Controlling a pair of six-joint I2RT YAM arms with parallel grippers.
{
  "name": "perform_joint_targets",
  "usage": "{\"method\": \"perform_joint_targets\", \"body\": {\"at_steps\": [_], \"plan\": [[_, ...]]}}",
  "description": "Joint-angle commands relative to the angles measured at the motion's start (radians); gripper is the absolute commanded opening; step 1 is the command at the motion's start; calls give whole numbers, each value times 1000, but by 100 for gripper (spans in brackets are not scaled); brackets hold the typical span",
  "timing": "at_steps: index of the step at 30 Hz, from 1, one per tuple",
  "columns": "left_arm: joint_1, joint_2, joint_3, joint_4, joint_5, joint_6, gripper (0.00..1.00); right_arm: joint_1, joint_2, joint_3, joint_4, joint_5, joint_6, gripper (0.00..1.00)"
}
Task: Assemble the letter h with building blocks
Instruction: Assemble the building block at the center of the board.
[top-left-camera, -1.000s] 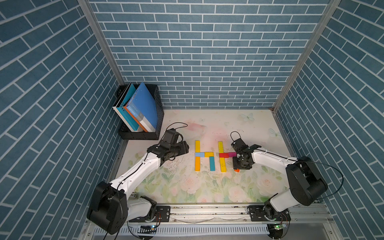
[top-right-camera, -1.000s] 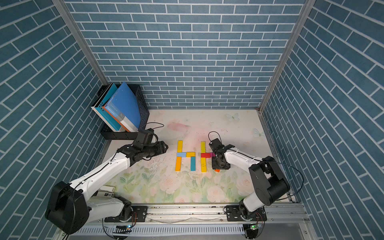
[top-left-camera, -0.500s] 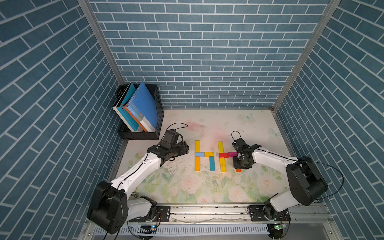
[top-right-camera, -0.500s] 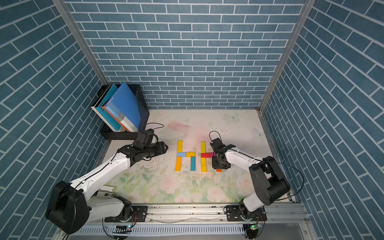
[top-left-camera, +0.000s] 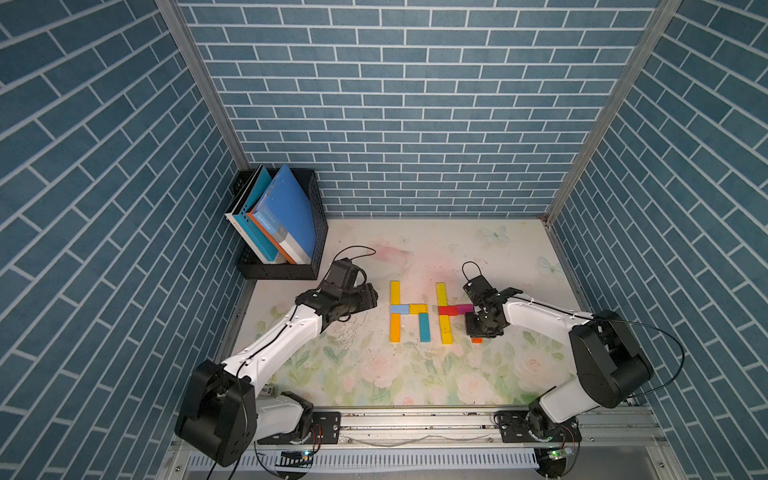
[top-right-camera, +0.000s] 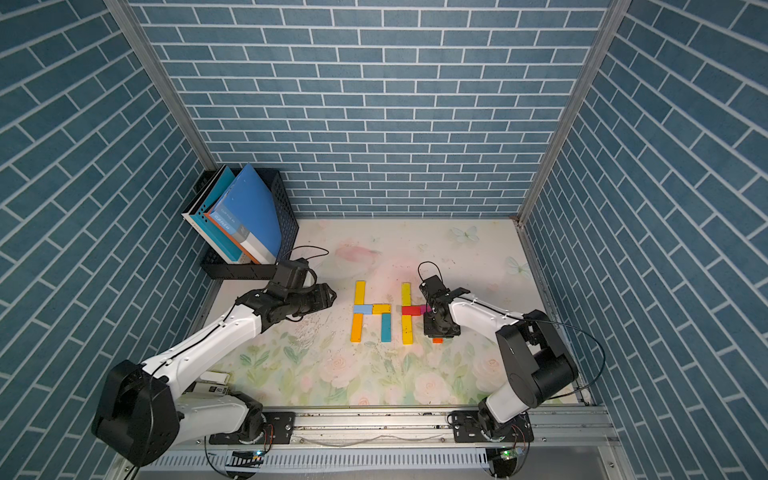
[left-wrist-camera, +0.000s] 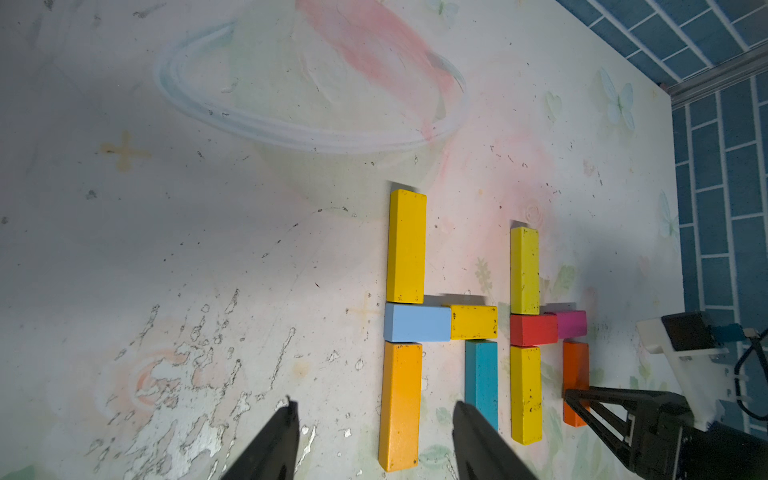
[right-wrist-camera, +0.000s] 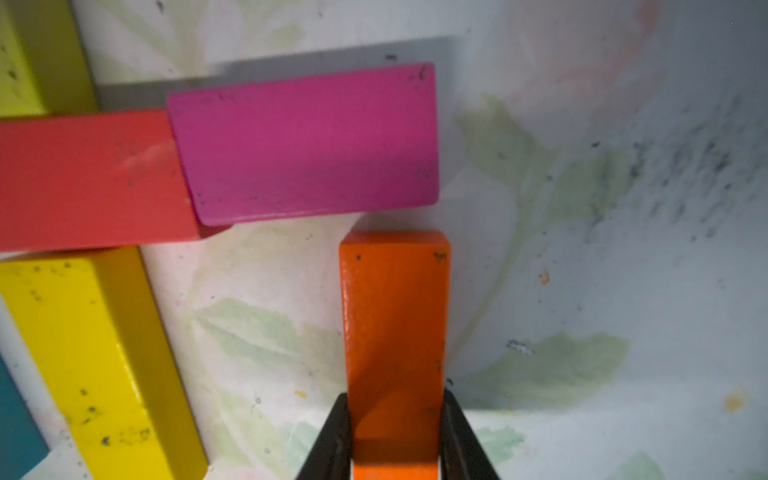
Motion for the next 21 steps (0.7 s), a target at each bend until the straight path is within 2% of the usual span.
{"method": "perform_joint_targets", "body": {"at_steps": [1, 18, 21], "plan": [[-6, 5, -5, -2, -10, 6, 64, -5, 26, 11, -2, -7, -25, 22], [-6, 10, 1, -8, -12, 5, 64, -5, 42, 17, 7, -21, -34, 21], [-6, 10, 2, -11, -13, 5, 64, -4, 41, 19, 0, -20, -36, 27]]}}
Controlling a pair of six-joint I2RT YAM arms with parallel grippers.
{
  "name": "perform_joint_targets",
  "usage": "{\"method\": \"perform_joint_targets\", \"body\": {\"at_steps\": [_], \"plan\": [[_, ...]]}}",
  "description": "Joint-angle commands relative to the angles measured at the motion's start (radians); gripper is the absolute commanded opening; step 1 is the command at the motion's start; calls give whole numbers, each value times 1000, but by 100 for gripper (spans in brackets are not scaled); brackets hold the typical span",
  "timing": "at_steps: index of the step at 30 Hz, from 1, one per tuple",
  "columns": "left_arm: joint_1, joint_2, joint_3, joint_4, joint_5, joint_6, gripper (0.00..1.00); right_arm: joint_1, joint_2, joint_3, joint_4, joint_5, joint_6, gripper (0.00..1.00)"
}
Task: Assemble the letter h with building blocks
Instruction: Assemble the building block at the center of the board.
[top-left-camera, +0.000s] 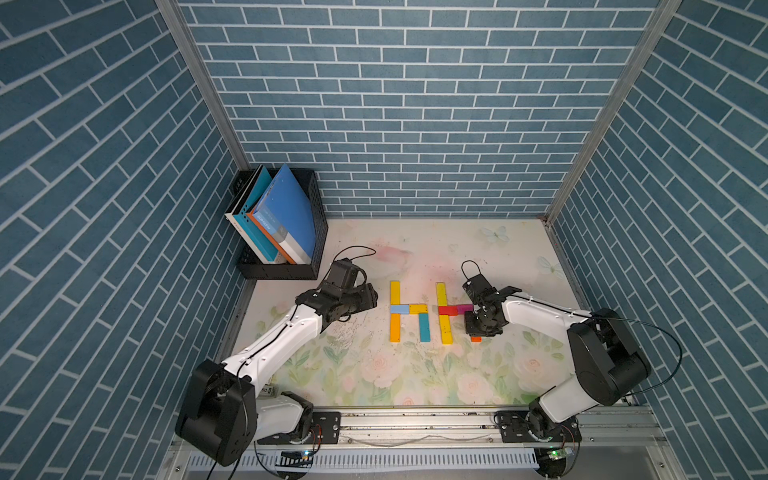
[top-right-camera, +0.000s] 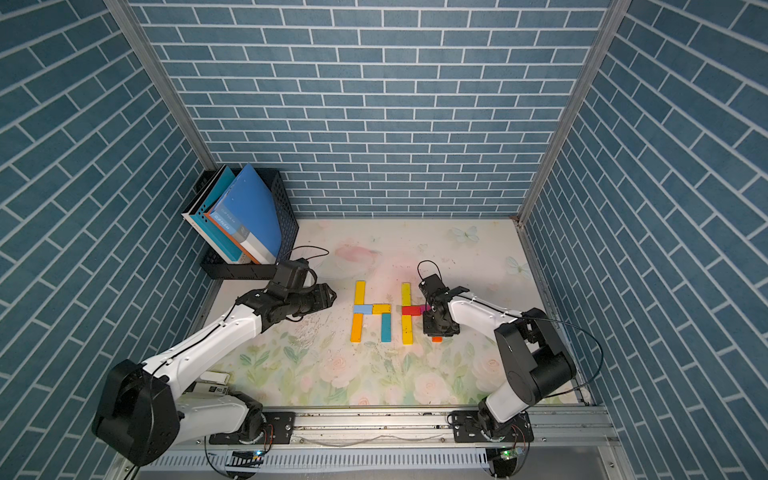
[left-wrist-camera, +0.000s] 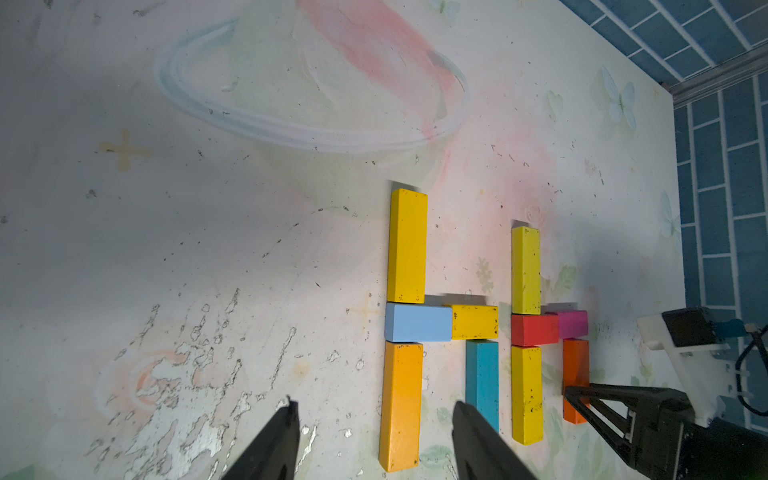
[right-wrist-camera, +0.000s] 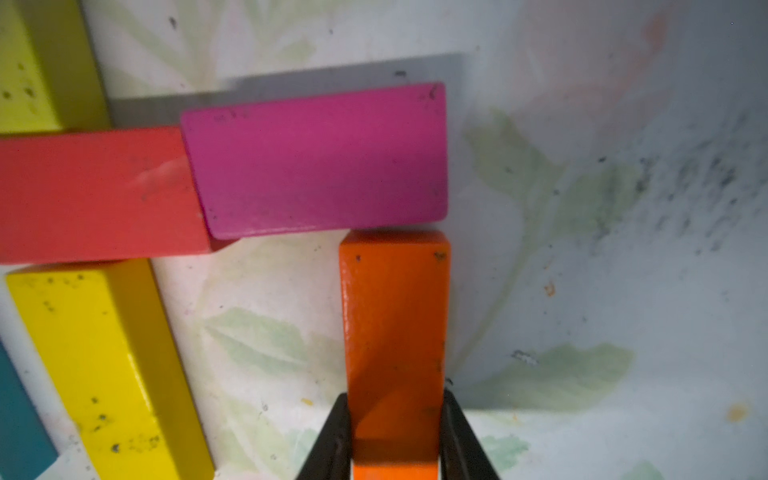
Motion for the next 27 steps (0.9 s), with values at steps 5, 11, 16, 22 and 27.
{"method": "perform_joint_targets", "body": {"at_steps": [5, 11, 16, 22, 27], "plan": [[-6, 1, 7, -16, -9, 5, 64, -2, -12, 29, -26, -10, -31, 43], [-7, -11, 16, -27, -10, 5, 64, -4, -29, 106, -74, 22, -39, 56], [-6, -18, 24, -34, -12, 7, 64, -38, -4, 162, -73, 61, -42, 57], [-6, -12, 29, -36, -15, 14, 64, -113, 90, 246, -35, 55, -49, 52], [-5, -5, 21, -34, -18, 19, 64, -139, 179, 302, -18, 64, -58, 50]]}}
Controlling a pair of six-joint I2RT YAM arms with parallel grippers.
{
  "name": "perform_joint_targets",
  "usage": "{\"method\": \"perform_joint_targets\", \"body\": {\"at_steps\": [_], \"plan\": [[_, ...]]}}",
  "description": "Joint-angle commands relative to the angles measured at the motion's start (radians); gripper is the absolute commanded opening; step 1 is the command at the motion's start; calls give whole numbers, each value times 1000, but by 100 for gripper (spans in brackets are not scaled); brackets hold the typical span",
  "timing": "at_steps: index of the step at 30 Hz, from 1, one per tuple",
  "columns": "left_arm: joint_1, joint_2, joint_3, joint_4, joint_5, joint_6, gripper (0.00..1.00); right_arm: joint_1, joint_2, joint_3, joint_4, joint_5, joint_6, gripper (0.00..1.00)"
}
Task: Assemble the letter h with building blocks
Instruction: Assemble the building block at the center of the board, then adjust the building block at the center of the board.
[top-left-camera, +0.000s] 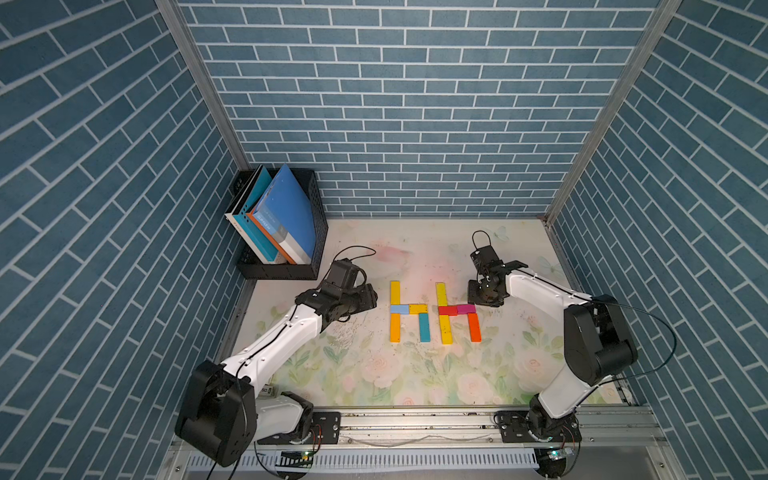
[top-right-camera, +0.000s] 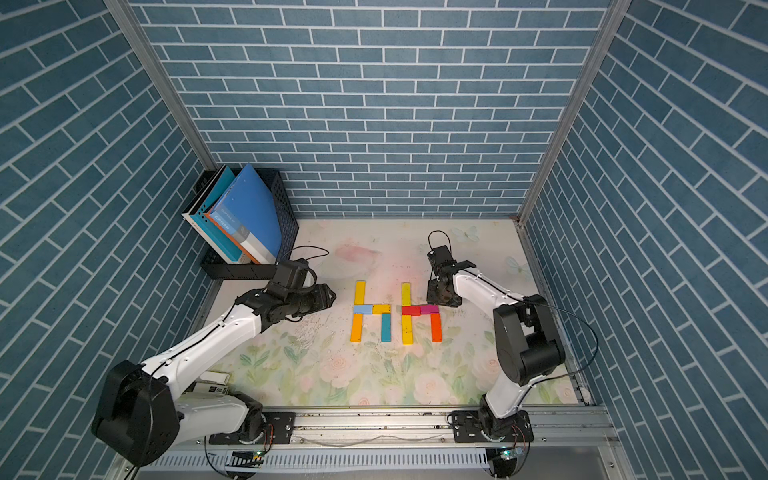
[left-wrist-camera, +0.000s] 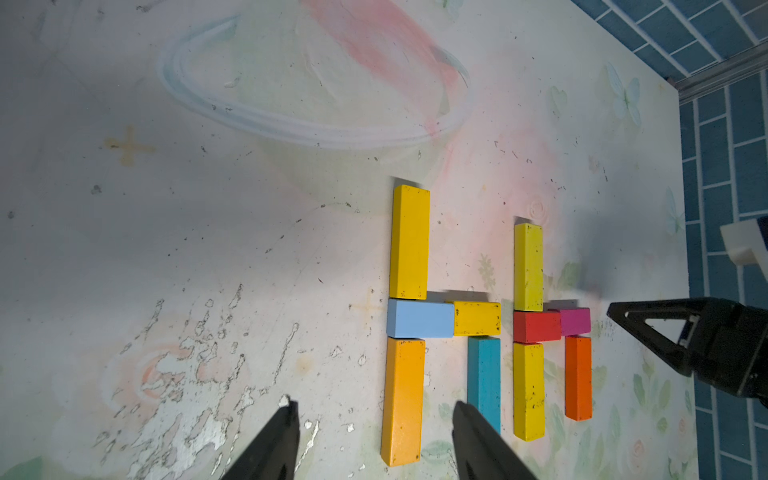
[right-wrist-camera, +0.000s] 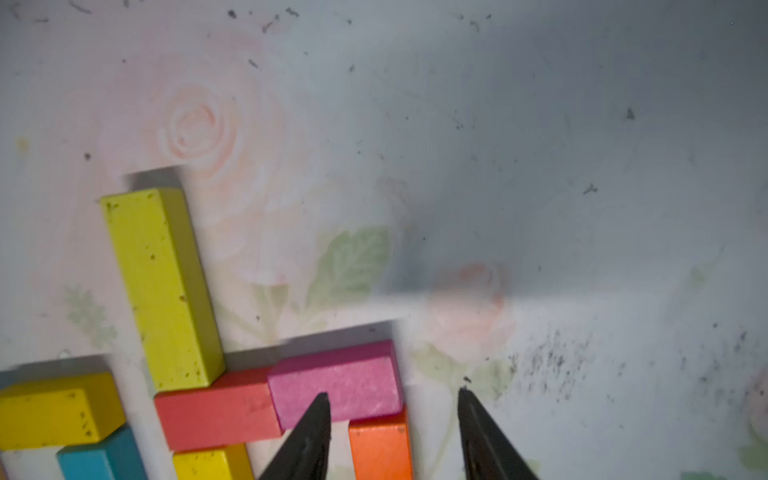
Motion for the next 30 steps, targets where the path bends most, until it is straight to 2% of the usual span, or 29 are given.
{"method": "perform_joint_targets", "body": {"at_steps": [1, 17, 30], "plan": [[-7, -2, 12, -11, -16, 16, 64, -13, 45, 25, 6, 22, -31, 51], [-5, 15, -9, 12, -11, 15, 64, -39, 118, 21, 75, 4, -51, 51], [-6, 21, -17, 20, -12, 11, 64, -39, 104, -17, 96, -14, -48, 49]]}}
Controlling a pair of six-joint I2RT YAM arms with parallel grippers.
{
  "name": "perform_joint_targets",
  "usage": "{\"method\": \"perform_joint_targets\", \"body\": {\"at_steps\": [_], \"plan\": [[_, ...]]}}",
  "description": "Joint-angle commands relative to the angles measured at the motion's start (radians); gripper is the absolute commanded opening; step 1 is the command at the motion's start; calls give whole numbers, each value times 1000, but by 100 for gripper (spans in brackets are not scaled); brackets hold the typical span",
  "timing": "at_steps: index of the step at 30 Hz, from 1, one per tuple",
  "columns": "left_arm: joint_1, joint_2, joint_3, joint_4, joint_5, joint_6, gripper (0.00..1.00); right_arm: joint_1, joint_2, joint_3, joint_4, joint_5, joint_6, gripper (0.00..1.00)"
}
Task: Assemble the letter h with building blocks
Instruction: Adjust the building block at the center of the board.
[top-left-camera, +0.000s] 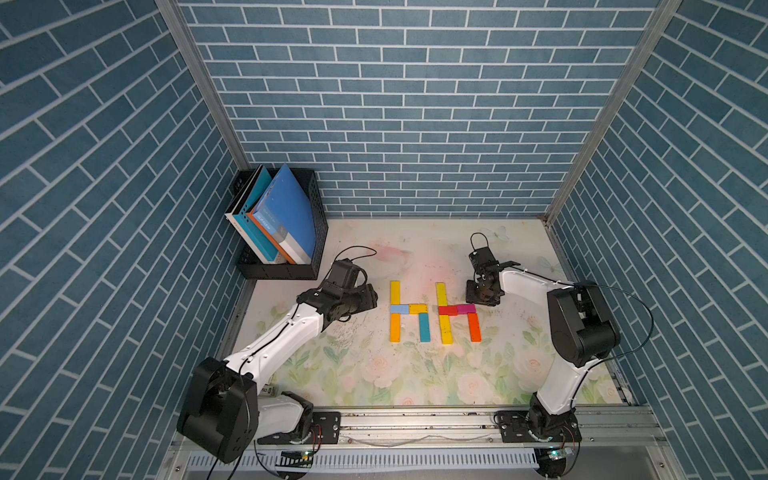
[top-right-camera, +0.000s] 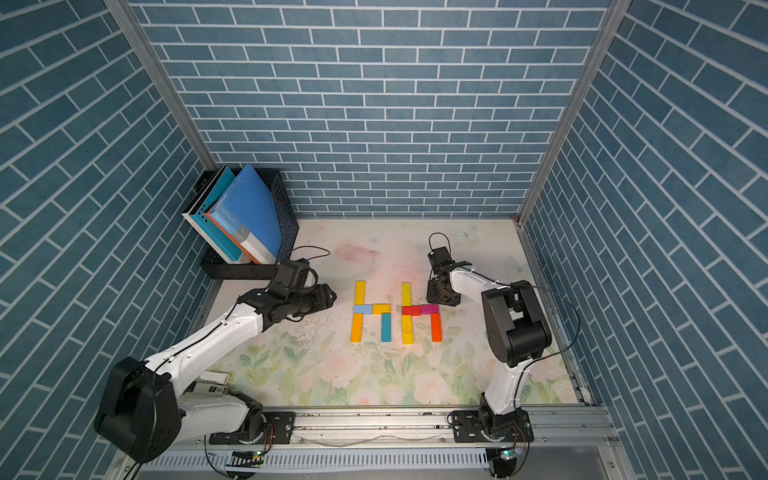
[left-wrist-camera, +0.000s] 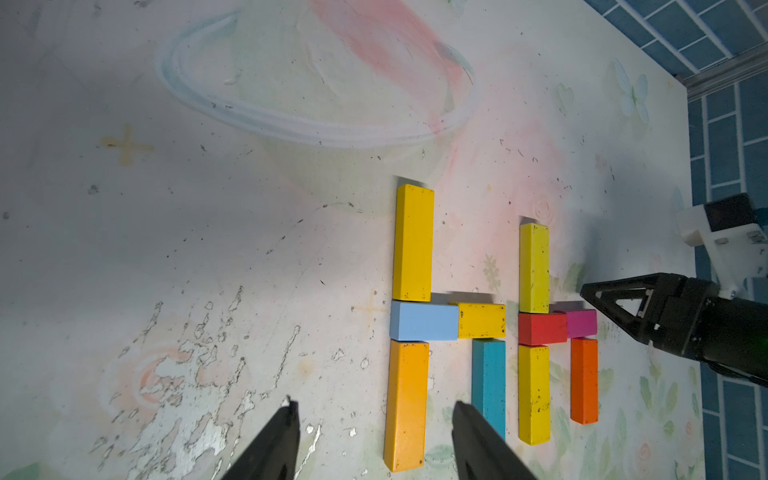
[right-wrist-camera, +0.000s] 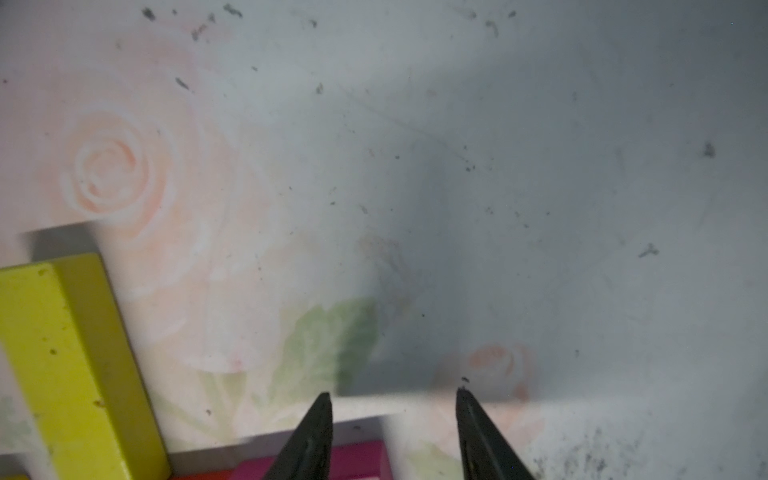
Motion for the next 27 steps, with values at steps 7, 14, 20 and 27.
{"method": "perform_joint_targets", "body": {"at_steps": [7, 14, 20, 27], "plan": [[-7, 5, -16, 7, -9, 6, 64, -2, -14, -32, 5, -13, -22, 48], [-5, 5, -16, 6, -11, 6, 64, -3, -19, -37, 5, -17, -22, 48], [-6, 0, -18, 6, -14, 6, 64, -3, -26, -40, -3, -16, -18, 47], [-6, 7, -8, 5, -16, 6, 64, -2, -39, -53, 1, -24, -10, 47]]}}
